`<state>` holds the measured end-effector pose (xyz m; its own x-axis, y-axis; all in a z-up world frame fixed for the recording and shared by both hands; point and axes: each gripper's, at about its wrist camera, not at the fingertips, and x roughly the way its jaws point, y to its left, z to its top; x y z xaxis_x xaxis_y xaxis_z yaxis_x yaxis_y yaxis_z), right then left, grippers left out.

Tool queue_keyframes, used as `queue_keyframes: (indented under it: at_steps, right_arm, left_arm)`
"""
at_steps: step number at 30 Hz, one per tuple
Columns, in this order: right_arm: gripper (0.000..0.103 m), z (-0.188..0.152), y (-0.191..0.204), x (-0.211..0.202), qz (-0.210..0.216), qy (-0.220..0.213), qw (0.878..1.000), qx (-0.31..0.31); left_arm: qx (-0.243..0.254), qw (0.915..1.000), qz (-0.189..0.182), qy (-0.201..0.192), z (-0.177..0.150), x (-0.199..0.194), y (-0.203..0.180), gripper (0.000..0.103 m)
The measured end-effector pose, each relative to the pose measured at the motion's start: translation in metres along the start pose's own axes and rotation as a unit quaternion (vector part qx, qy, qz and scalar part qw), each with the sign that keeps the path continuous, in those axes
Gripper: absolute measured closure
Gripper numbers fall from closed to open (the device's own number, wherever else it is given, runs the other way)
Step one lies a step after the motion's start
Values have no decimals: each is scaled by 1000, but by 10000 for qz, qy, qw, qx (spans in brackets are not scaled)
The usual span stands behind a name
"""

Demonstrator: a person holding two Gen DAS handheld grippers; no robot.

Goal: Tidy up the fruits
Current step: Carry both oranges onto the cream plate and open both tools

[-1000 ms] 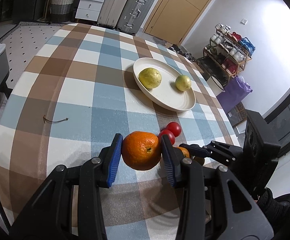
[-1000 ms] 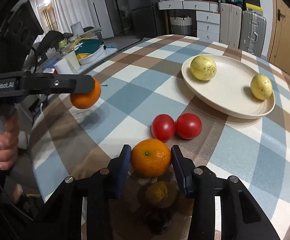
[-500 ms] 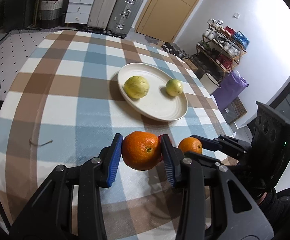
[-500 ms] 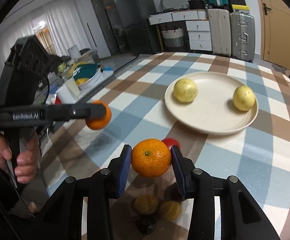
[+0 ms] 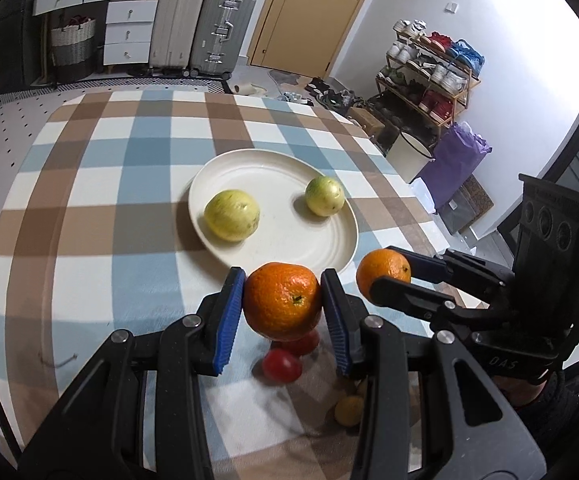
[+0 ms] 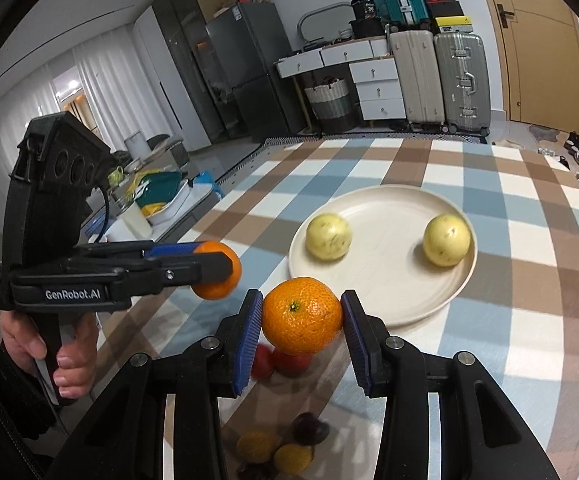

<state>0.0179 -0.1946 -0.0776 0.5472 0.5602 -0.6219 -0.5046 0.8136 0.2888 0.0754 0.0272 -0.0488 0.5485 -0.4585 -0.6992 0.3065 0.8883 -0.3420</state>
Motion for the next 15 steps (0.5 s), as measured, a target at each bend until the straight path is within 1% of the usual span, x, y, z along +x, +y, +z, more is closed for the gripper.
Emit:
queue_keyframes:
  at_steps: [15]
  right_arm:
    - [62, 44, -41, 9, 6, -249, 9993, 266]
  left_arm:
    - [106, 9998, -72, 142, 57, 52, -9, 67]
